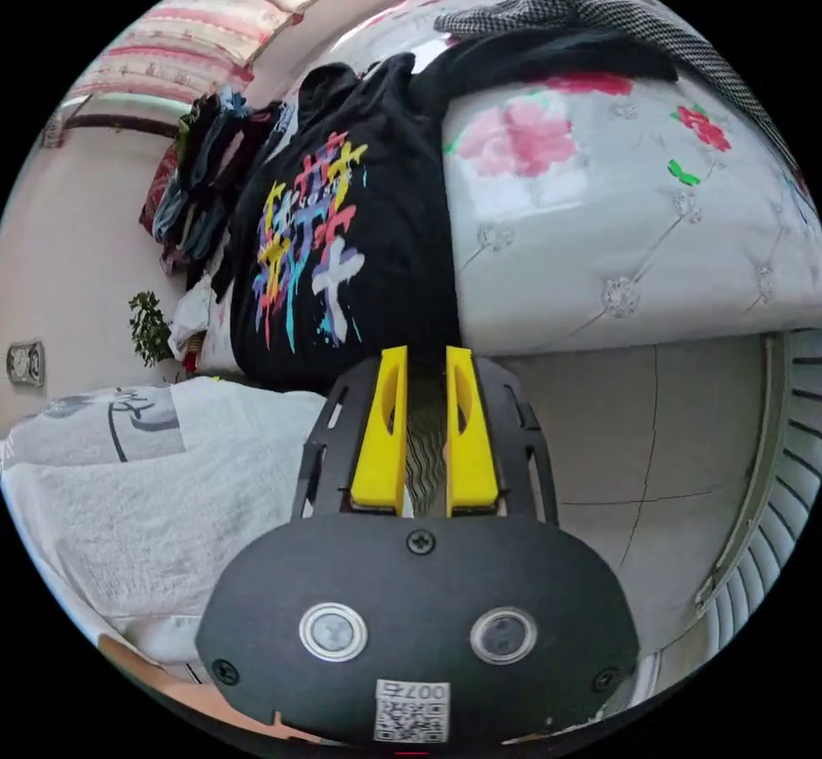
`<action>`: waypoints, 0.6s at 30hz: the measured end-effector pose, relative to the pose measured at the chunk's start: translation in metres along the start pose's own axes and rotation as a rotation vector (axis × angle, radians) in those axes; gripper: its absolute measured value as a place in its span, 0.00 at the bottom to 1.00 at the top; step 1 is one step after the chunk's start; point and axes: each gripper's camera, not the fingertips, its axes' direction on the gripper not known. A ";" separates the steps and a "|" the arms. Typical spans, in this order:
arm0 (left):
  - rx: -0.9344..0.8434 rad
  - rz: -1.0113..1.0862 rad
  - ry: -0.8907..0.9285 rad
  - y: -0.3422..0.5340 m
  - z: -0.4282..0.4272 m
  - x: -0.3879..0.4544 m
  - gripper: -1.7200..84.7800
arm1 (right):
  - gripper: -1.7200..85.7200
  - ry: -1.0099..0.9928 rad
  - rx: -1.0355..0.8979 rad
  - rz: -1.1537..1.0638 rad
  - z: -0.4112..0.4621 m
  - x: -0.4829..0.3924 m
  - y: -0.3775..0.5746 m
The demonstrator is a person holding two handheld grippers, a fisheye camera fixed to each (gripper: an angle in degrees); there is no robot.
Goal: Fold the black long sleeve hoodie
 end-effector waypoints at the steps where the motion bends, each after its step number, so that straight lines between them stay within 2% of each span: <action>1: 0.020 0.000 0.007 -0.008 -0.004 0.001 0.10 | 0.10 -0.025 0.101 0.047 -0.015 0.000 -0.014; 4: 0.092 -0.016 0.057 -0.053 -0.007 0.006 0.12 | 0.12 -0.077 0.296 0.158 -0.036 -0.001 -0.058; 6: 0.172 -0.118 0.124 -0.091 -0.001 0.002 0.14 | 0.14 -0.110 0.355 0.210 -0.039 -0.002 -0.091; 10: 0.315 -0.267 0.289 -0.142 0.010 -0.010 0.17 | 0.16 -0.049 0.395 0.323 -0.028 -0.004 -0.169; 14: 0.319 -0.341 0.133 -0.202 0.021 -0.008 0.20 | 0.17 -0.014 0.400 0.432 -0.011 0.000 -0.218; 18: 0.303 -0.445 0.086 -0.246 0.036 -0.015 0.20 | 0.16 0.031 0.372 0.524 0.019 0.007 -0.257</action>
